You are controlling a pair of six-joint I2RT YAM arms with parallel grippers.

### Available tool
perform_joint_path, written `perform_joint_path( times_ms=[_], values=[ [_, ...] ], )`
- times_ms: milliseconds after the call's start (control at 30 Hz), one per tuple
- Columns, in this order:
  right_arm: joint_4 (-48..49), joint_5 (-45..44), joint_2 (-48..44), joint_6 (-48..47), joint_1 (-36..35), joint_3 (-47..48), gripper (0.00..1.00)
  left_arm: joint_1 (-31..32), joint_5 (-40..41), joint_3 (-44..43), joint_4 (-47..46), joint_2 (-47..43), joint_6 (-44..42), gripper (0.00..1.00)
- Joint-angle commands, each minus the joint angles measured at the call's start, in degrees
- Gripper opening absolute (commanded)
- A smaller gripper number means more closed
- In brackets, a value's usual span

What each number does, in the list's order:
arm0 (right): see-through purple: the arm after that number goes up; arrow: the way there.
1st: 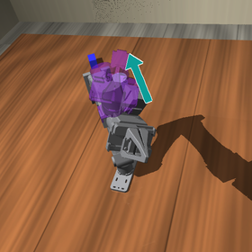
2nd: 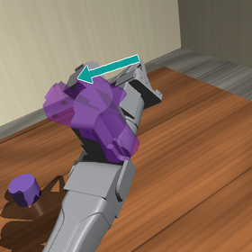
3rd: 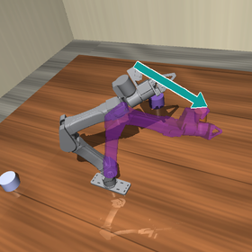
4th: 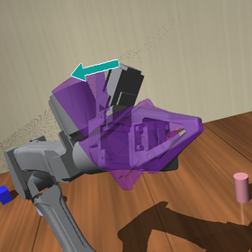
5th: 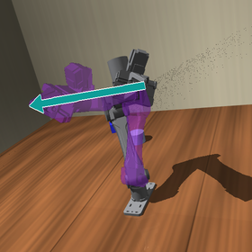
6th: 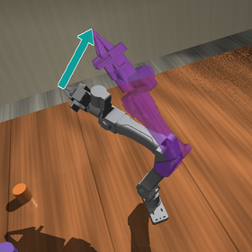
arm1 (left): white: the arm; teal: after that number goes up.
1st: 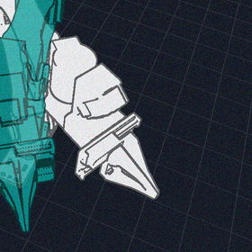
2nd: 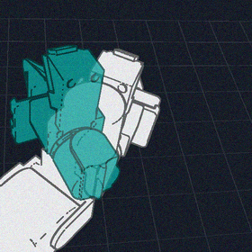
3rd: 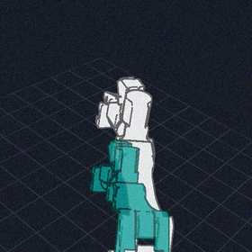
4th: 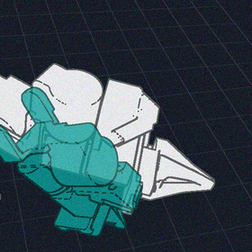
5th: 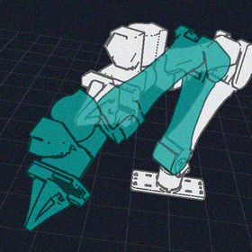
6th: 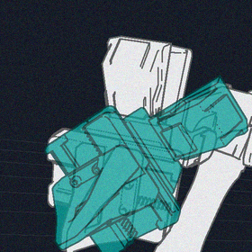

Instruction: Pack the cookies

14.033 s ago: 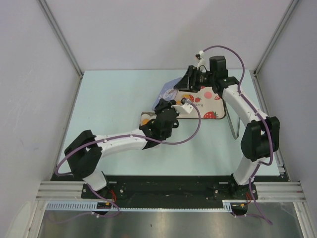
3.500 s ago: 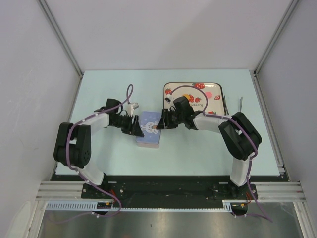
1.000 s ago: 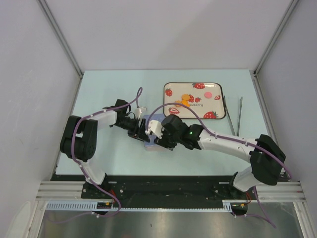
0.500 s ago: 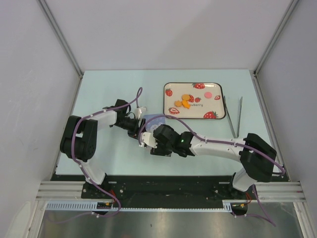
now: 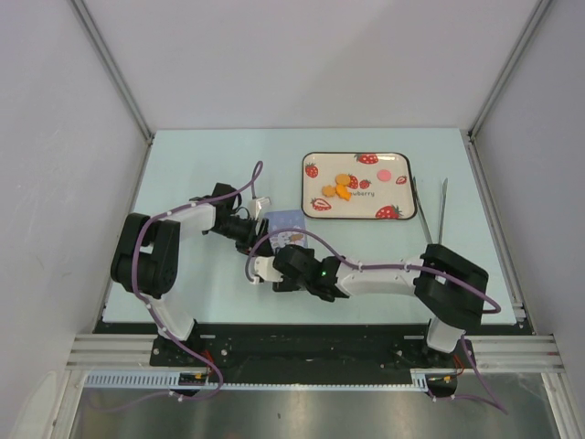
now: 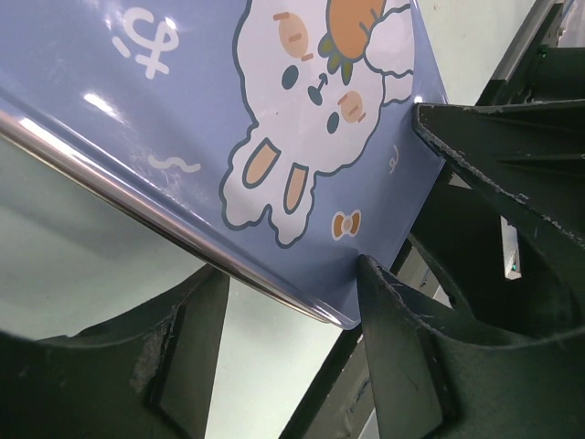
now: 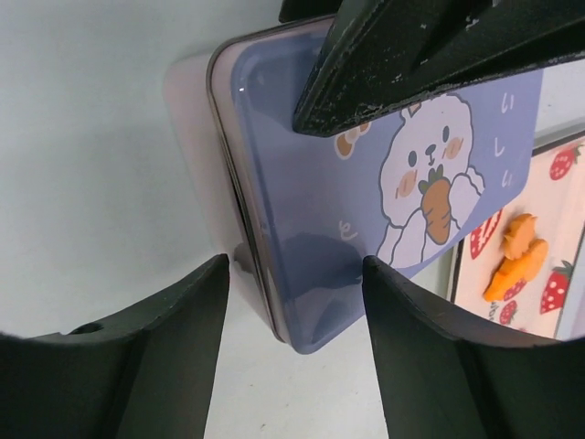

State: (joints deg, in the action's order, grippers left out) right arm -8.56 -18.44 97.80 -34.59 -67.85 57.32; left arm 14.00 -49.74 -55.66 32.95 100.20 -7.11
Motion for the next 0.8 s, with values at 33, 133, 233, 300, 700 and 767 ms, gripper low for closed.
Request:
perform_joint_path(
  times_ms=[33, 133, 233, 300, 700, 767],
  values=[
    [4.2, -5.4, 3.1, -1.9, -1.6, -1.8, 0.62, 0.4, 6.1, 0.4, 0.6, 1.9, -4.6, 0.61],
    [6.5, -8.0, 4.2, -3.4, -2.6, -3.9, 0.59, 0.4, 6.0, 0.5, 0.8, 2.0, -4.7, 0.61],
    [7.9, -10.6, 4.8, -5.0, -4.3, -6.2, 0.55, 0.2, 5.7, 0.5, 0.8, 1.9, -4.8, 0.61],
    [10.0, -11.8, 4.9, -5.3, -5.3, -7.1, 0.51, -0.1, 5.4, 0.4, 0.9, 1.8, -4.8, 0.61],
    [10.2, -15.8, 6.9, -6.4, -8.4, -10.3, 0.25, -1.4, 4.8, 0.4, 1.4, 1.5, -4.9, 0.61],
    [9.6, -15.9, 7.3, -6.1, -8.6, -10.8, 0.20, -1.7, 4.5, 0.4, 1.6, 1.2, -5.0, 0.61]
  ],
)
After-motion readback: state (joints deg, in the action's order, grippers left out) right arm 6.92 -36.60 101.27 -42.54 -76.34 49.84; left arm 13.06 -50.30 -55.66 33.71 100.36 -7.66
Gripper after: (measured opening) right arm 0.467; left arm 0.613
